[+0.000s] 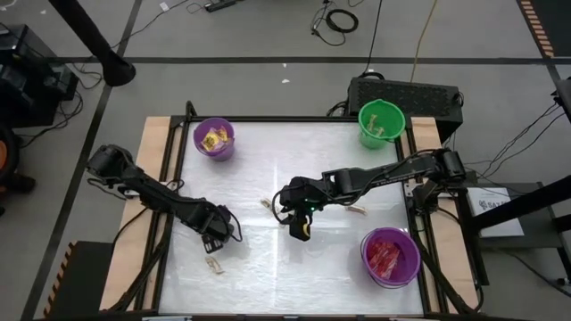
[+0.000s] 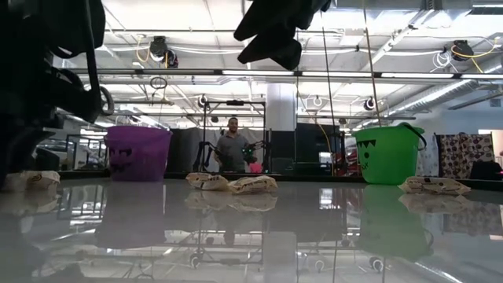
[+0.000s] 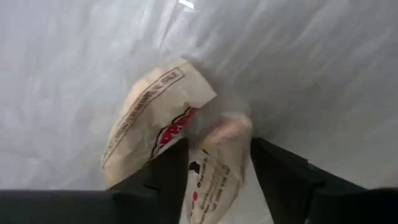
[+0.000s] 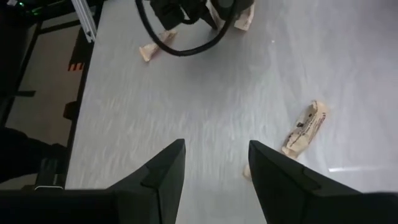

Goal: Sort candy by brand, put in halloween buckets
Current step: Put the white candy into the green bucket

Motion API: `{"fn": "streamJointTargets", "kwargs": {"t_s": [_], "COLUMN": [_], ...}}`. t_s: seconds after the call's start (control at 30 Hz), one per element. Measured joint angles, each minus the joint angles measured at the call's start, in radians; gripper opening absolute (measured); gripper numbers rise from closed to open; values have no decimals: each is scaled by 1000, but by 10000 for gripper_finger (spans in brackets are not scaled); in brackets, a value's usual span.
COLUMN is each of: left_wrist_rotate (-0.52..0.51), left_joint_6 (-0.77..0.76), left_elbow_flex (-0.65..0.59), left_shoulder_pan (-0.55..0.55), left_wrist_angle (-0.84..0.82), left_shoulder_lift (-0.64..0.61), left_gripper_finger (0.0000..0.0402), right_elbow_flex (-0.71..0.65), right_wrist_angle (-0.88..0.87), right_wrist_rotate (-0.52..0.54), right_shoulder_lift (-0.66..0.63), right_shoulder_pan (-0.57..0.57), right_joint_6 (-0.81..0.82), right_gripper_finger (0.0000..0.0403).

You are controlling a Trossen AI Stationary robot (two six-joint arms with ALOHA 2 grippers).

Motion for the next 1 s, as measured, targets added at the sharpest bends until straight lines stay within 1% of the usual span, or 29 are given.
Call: {"fn": "streamJointTargets", "kwargs": {"t_s": [0.07, 0.23, 0.27, 0.3, 0.47, 0.6, 0.67, 0.73, 0.8, 1.0], "left_wrist_rotate": [4, 33, 34, 32, 33, 33, 14, -36, -65, -80], "left_joint_6": [16, 59, 64, 72, 113, 220, 283, 330, 374, 499], "left_elbow_flex": [0, 20, 27, 35, 77, 144, 184, 215, 238, 251], "left_shoulder_pan": [0, 0, 0, 0, 11, 31, 44, 57, 70, 113], "left_wrist_angle": [5, -12, -17, -15, -15, 7, 34, 85, 165, 447], "left_shoulder_lift": [1, -4, -8, -12, -67, -139, -177, -221, -261, -347], "left_gripper_finger": [155, 36, 21, 17, 21, 17, 17, 16, 16, 15], "right_elbow_flex": [0, 0, 0, 0, 0, 0, 0, 0, 0, 0], "right_wrist_angle": [-8, -22, -23, -23, -16, 32, 58, 82, 106, 235], "right_wrist_rotate": [0, 0, 0, 0, 0, 0, 0, 0, 0, 0], "right_shoulder_lift": [0, 0, 0, 0, 0, 0, -1, -1, -1, -1], "right_shoulder_pan": [-1, -1, -1, -1, -10, -16, -18, -19, -19, -19], "right_joint_6": [-1, -18, -23, -27, -22, -19, -19, -20, -27, -39], "right_gripper_finger": [169, 169, 169, 169, 169, 169, 169, 169, 169, 169]}}
